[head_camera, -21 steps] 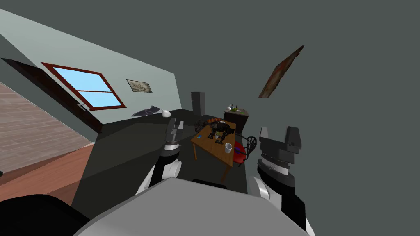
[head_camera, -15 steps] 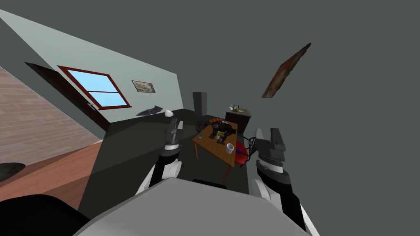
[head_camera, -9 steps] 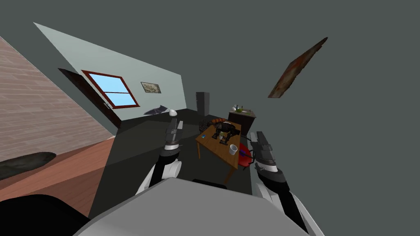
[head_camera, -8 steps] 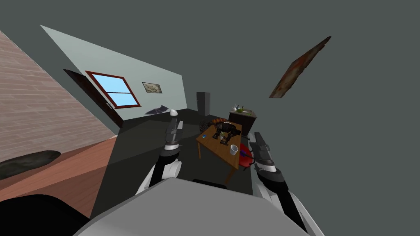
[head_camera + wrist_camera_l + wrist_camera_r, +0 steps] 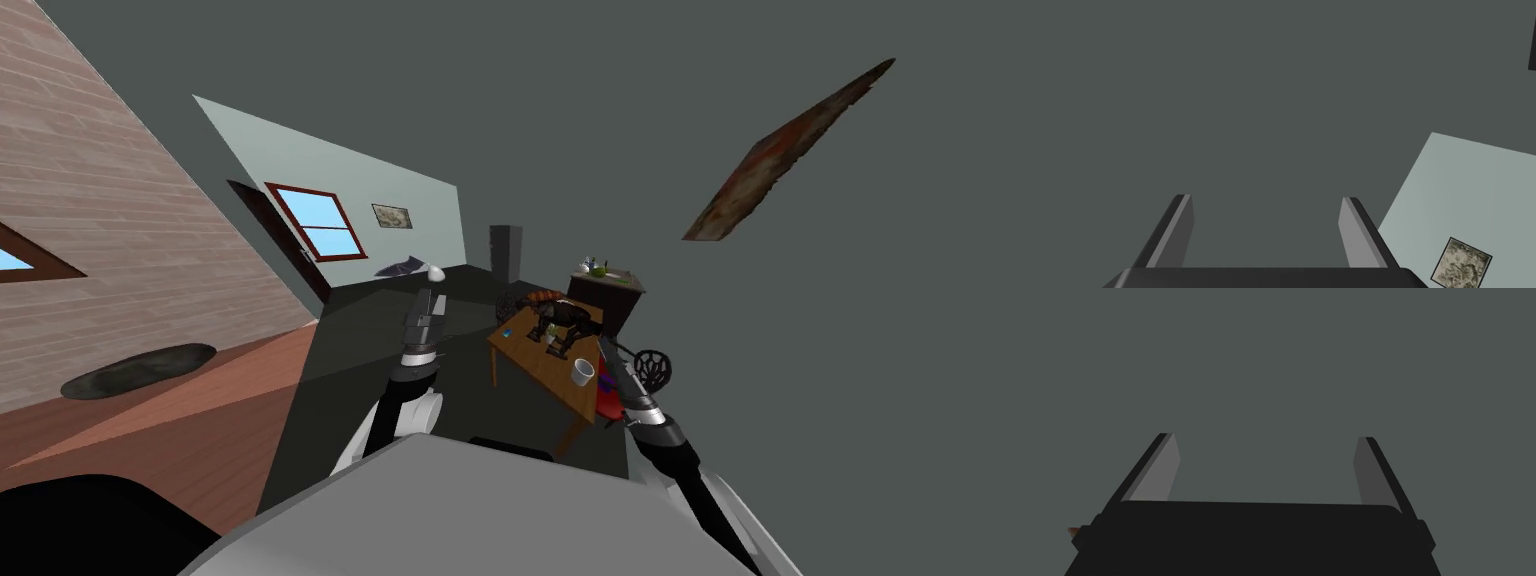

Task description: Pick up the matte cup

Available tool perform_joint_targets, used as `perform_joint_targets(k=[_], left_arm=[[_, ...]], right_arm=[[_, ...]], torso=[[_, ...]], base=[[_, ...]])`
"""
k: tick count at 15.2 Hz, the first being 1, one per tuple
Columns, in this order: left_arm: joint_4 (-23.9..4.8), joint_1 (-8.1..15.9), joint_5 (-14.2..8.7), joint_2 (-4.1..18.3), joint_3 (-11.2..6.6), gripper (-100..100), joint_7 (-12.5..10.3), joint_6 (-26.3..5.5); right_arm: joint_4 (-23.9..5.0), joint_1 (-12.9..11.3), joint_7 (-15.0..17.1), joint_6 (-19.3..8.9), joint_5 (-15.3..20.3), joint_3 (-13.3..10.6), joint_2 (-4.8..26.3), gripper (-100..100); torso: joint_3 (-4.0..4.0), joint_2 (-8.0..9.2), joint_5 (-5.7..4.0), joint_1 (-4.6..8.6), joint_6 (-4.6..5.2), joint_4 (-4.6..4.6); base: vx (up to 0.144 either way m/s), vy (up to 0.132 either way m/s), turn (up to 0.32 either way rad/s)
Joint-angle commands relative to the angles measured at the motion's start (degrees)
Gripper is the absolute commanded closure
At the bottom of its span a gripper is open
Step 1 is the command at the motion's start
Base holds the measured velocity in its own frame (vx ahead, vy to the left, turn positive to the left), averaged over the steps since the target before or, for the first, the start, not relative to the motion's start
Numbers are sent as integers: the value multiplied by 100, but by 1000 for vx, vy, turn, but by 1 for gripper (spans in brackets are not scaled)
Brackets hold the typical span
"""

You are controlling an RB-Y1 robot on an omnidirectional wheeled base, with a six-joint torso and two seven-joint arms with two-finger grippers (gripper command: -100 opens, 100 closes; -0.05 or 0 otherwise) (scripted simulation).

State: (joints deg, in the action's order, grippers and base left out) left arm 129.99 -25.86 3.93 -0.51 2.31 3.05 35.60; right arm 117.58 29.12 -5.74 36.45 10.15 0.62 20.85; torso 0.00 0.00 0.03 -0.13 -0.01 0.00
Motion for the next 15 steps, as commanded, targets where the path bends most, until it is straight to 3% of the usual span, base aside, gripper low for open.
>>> perform_joint_targets(k=[1,5,8,10,11,13,15], left_arm=[[0,0,0,0,0,0,0,0],[0,0,0,0,0,0,0,0],[0,0,0,0,0,0,0,0],[0,0,0,0,0,0,0,0],[0,0,0,0,0,0,0,0],[0,0,0,0,0,0,0,0],[0,0,0,0,0,0,0,0]], right_arm=[[-286,-36,34,-37,228,38,286,-100],[-710,-27,48,-29,412,53,603,-100],[-1182,-8,77,-5,802,74,1015,-100],[-1340,-8,77,-5,802,74,1089,-100],[-1582,2,92,11,1005,81,1320,-100],[-1799,12,106,29,1213,88,1516,-100],[-1964,12,106,29,1213,88,1561,-100]], torso=[[0,0,0,0,0,0],[-2,-4,1,-3,0,1],[-2,-4,0,1,0,1],[-4,-6,0,2,-1,1],[-3,-5,0,4,2,1],[-4,-6,-1,4,-1,1],[-5,-9,0,4,0,2]], base=[[6,44,193],[10,40,160],[15,36,174],[17,29,119],[15,28,210],[22,25,205],[26,23,120]])
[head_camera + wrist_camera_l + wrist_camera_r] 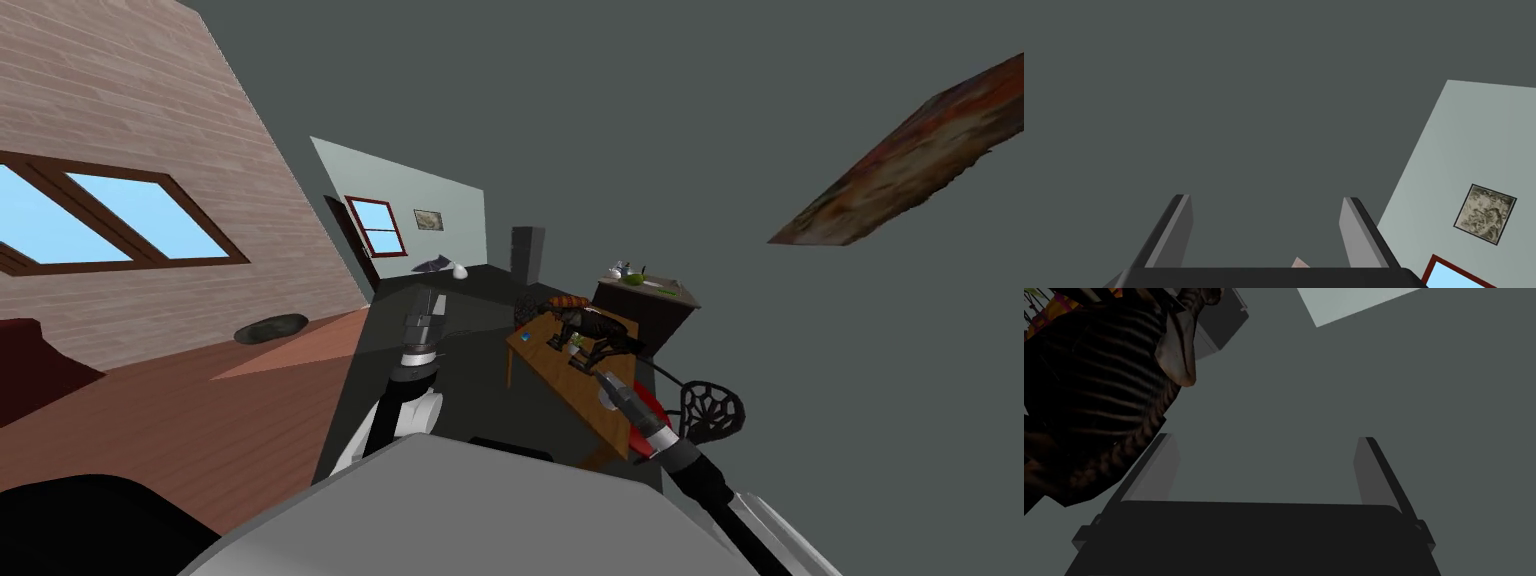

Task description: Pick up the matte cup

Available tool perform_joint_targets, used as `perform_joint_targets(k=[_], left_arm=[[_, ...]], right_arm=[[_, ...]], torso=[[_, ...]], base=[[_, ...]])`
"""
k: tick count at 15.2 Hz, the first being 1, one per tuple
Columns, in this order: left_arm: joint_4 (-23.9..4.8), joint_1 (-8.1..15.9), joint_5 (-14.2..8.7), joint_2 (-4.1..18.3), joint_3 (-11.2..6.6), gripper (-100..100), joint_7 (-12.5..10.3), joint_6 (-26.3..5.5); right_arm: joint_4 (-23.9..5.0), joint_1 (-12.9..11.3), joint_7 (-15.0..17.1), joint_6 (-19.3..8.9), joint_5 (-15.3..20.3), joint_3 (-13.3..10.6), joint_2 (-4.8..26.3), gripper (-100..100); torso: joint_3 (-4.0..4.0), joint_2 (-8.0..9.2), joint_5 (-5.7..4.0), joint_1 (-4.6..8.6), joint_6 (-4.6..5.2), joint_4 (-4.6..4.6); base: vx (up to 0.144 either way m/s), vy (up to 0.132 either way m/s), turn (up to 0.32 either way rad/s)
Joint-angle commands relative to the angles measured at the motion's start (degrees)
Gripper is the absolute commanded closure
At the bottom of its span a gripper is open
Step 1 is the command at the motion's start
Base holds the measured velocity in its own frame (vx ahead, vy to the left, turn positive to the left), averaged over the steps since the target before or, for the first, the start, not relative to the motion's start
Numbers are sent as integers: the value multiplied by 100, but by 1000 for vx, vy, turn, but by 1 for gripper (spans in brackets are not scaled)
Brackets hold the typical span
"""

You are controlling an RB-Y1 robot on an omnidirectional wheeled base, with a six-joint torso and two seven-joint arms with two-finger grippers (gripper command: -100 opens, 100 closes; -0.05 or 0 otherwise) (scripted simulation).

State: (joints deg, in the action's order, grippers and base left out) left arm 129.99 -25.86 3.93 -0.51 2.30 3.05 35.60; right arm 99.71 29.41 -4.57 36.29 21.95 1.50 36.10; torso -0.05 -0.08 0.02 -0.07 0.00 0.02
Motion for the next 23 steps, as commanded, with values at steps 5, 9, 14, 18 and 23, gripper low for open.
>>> perform_joint_targets(k=[5,9,14,18,23], left_arm=[[0,0,0,0,0,0,0,0],[0,0,0,0,0,0,0,0],[0,0,0,0,0,0,0,0],[0,0,0,0,0,0,0,0],[0,1,0,0,1,0,0,0]], right_arm=[[-772,4,14,87,459,15,487,-100],[-1084,14,26,112,675,22,703,-100],[-1737,37,47,171,1112,32,1105,-100],[-2227,49,56,204,1331,35,1288,-100],[-2817,77,70,279,1770,33,1614,-100]], torso=[[2,3,-1,3,1,-1],[3,5,-1,3,1,-1],[-2,-5,2,-3,-3,1],[-1,-1,1,-3,-2,0],[0,-1,1,-5,-6,-1]], base=[[16,16,126],[18,15,93],[34,25,225],[23,19,141],[23,22,173]])
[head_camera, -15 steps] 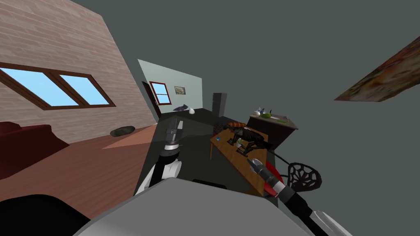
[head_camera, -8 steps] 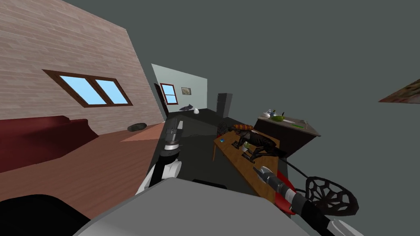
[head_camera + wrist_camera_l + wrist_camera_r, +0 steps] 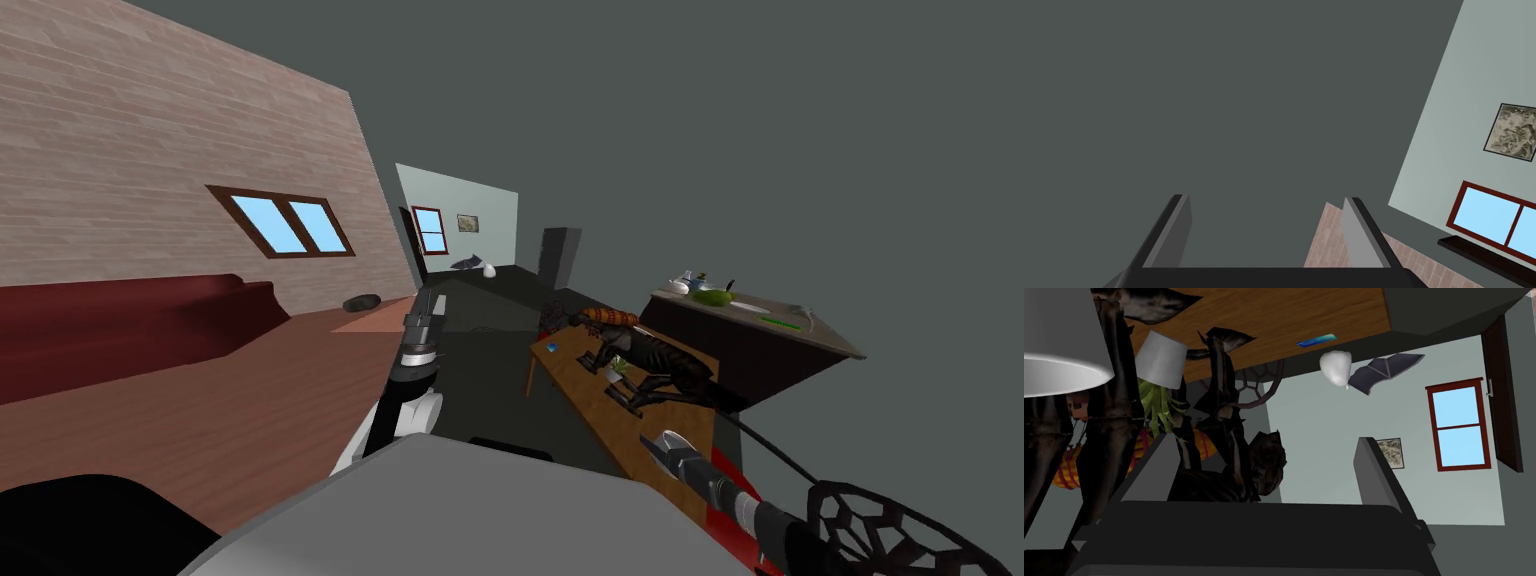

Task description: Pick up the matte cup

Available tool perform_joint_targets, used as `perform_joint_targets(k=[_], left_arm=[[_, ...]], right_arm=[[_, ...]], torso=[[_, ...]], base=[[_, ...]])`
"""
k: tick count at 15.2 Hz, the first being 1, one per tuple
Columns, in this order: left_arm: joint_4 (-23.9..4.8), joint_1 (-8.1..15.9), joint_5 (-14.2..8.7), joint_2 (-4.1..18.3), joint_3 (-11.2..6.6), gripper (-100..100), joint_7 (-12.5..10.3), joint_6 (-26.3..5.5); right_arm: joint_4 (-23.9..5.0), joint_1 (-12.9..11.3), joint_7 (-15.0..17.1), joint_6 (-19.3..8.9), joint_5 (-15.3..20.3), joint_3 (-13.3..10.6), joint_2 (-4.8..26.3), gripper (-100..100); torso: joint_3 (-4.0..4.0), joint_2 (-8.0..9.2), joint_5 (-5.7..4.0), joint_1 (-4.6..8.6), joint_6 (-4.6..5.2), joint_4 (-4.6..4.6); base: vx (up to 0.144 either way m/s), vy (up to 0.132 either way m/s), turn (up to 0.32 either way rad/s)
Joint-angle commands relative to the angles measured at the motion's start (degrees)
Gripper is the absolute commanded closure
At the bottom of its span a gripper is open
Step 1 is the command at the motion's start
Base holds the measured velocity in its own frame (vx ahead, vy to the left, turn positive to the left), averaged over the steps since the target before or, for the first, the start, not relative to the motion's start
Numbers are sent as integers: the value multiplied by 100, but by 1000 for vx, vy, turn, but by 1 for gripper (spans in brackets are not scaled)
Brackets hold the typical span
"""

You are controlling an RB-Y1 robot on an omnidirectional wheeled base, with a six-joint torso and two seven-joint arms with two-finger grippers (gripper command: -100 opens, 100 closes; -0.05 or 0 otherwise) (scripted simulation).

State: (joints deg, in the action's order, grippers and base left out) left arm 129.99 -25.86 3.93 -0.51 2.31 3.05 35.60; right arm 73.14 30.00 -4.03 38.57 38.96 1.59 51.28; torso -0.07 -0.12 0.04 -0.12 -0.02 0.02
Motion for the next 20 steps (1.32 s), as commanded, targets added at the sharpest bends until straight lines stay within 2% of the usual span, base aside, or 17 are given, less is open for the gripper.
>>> perform_joint_targets(k=[1,2,3,4,5,6,9,10,13,14,16,17,18,19,20], left_arm=[[0,0,0,0,0,0,0,0],[0,-1,0,0,0,0,0,0],[0,0,0,0,0,0,0,0],[0,0,0,0,0,0,0,0],[0,0,0,0,0,0,0,0],[0,0,0,0,0,0,0,0],[0,0,0,0,0,0,0,0],[0,0,0,0,0,0,0,0],[0,-1,0,0,0,0,0,0],[0,-1,0,0,-1,0,0,0],[0,0,0,0,0,0,0,0],[0,0,0,0,0,0,0,0],[0,0,0,0,0,0,0,0],[0,0,0,0,0,0,0,0],[0,0,0,0,0,0,0,0]], right_arm=[[-240,17,17,51,69,24,96,-100],[-381,33,22,93,287,19,236,-100],[-508,33,22,93,287,19,236,-100],[-710,49,27,138,497,11,360,-100],[-885,49,27,138,502,11,360,-100],[-1048,67,31,185,705,-2,467,-100],[-1495,83,34,235,923,-18,559,-100],[-1671,99,36,287,1126,-36,637,-100],[-1785,99,36,287,1126,-36,637,-100],[-1989,114,36,340,1322,-56,703,-100],[-2062,114,36,340,1322,-56,703,-100],[-2234,128,36,393,1511,-79,757,-100],[-2324,128,36,393,1511,-79,757,-100],[-2547,141,36,446,1691,-103,801,-100],[-2571,141,36,446,1691,-103,801,-100]], torso=[[0,0,0,0,0,0],[1,3,0,2,5,0],[2,3,0,0,-1,-1],[1,2,0,0,-1,-1],[0,1,0,-1,-3,0],[1,1,1,-1,0,0],[0,-1,2,-11,-2,0],[-1,-1,3,-12,1,0],[0,2,3,-12,4,0],[4,8,2,-6,6,-1],[5,8,2,-8,1,-2],[5,9,1,-6,3,-2],[5,8,2,-9,0,-2],[4,6,2,-10,1,-2],[3,5,3,-13,0,-1]], base=[[26,15,55],[24,27,156],[27,27,189],[32,30,288],[29,30,234],[33,39,223],[37,49,198],[46,59,257],[27,35,78],[16,31,136],[20,30,135],[26,40,183],[29,41,174],[36,51,241],[40,46,173]])
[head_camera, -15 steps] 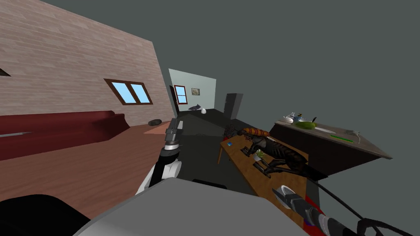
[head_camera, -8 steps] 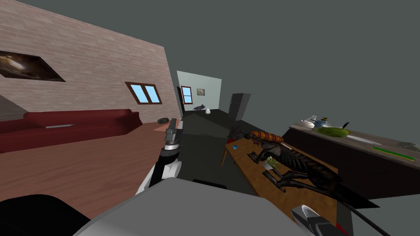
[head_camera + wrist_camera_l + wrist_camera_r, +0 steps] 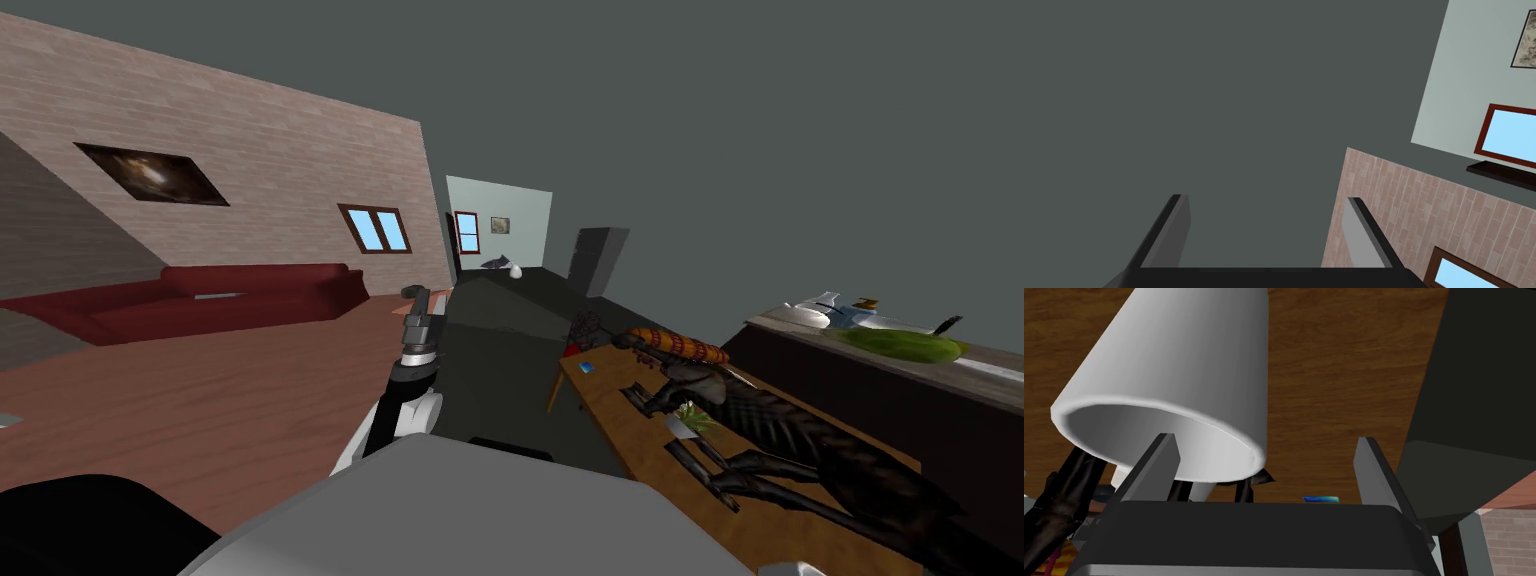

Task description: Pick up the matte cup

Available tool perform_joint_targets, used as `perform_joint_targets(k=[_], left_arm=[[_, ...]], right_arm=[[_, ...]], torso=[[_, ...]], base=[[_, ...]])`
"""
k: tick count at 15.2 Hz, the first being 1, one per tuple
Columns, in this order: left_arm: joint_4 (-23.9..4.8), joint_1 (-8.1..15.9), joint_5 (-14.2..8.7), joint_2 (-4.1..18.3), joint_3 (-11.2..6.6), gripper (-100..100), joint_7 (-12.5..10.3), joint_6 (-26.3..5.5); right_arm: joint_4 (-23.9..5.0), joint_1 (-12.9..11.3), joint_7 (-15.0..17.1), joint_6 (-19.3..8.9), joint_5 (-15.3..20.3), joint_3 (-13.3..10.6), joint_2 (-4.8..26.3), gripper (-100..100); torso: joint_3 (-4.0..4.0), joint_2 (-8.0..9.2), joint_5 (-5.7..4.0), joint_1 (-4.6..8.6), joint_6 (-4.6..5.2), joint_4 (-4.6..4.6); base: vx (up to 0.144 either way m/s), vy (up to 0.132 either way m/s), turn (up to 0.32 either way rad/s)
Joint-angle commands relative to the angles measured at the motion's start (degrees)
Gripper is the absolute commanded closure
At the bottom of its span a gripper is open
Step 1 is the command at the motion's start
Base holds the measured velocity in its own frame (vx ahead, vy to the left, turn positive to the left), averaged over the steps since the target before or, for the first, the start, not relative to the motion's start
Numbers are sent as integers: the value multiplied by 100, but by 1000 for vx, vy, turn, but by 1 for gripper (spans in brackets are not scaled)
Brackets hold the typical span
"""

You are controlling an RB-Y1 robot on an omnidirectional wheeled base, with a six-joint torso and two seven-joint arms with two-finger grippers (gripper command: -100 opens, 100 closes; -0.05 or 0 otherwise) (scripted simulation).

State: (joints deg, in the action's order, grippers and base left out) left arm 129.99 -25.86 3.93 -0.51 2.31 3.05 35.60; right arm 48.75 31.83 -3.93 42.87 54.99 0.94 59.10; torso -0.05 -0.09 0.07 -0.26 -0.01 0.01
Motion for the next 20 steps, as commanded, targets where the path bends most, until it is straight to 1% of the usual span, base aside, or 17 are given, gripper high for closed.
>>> perform_joint_targets(k=[1,2,3,4,7,8,9,11,13,14,15,16,17,18,19,20], left_arm=[[0,0,0,0,0,0,0,0],[0,0,0,0,0,0,0,0],[0,0,0,0,0,0,0,0],[0,0,0,0,0,0,0,0],[0,0,0,0,0,0,0,0],[0,0,0,0,0,0,0,0],[0,0,0,0,0,0,0,0],[0,0,0,0,0,0,0,0],[0,0,0,0,-1,0,0,0],[0,0,0,0,0,0,0,0],[0,0,0,0,-1,0,0,0],[0,1,0,0,0,0,0,0],[0,1,0,0,0,0,0,0],[0,2,0,0,0,0,0,0],[0,1,0,0,0,0,0,0],[0,1,0,0,-1,0,0,0]], right_arm=[[-286,-30,25,69,257,-65,55,-100],[-362,-30,25,69,257,-65,55,-100],[-546,-19,23,119,416,-92,80,-100],[-575,-19,23,119,416,-92,80,-100],[-1093,9,17,253,810,-170,117,-100],[-1093,9,17,253,810,-170,117,-100],[-1221,16,15,289,911,-193,119,-100],[-1221,16,15,289,911,-193,119,-100],[-1405,28,12,344,1055,-231,113,-100],[-1336,18,-4,313,979,-206,105,-100],[-1488,-104,-21,271,707,-497,123,-100],[-1488,-104,-21,271,651,-558,123,-100],[-1602,-215,-22,212,488,-707,144,-100],[-1602,-215,-22,212,362,-829,144,-100],[-1602,-215,-22,212,309,-905,144,-100],[-1716,-326,-23,152,131,-1071,164,-100]], torso=[[0,0,0,0,0,0],[-1,-1,0,-3,0,0],[-1,-1,0,-2,1,0],[-2,-3,0,1,-2,1],[-4,-7,0,-1,-4,1],[-4,-7,1,-5,-2,2],[-3,-5,1,-2,1,2],[1,3,-1,5,3,0],[5,10,-2,10,3,-2],[6,10,-3,11,1,-2],[7,12,-3,12,4,-3],[12,22,-4,13,-1,-4],[18,32,-4,16,1,-7],[24,44,-4,20,0,-9],[29,51,-7,23,0,-12],[30,52,-9,24,2,-13]], base=[[42,55,188],[41,47,147],[46,36,190],[43,31,164],[52,51,249],[47,40,146],[36,27,105],[21,13,43],[15,11,92],[11,6,48],[-34,4,128],[-64,-2,159],[-95,-16,172],[-102,-16,140],[-82,-6,57],[-85,8,138]])
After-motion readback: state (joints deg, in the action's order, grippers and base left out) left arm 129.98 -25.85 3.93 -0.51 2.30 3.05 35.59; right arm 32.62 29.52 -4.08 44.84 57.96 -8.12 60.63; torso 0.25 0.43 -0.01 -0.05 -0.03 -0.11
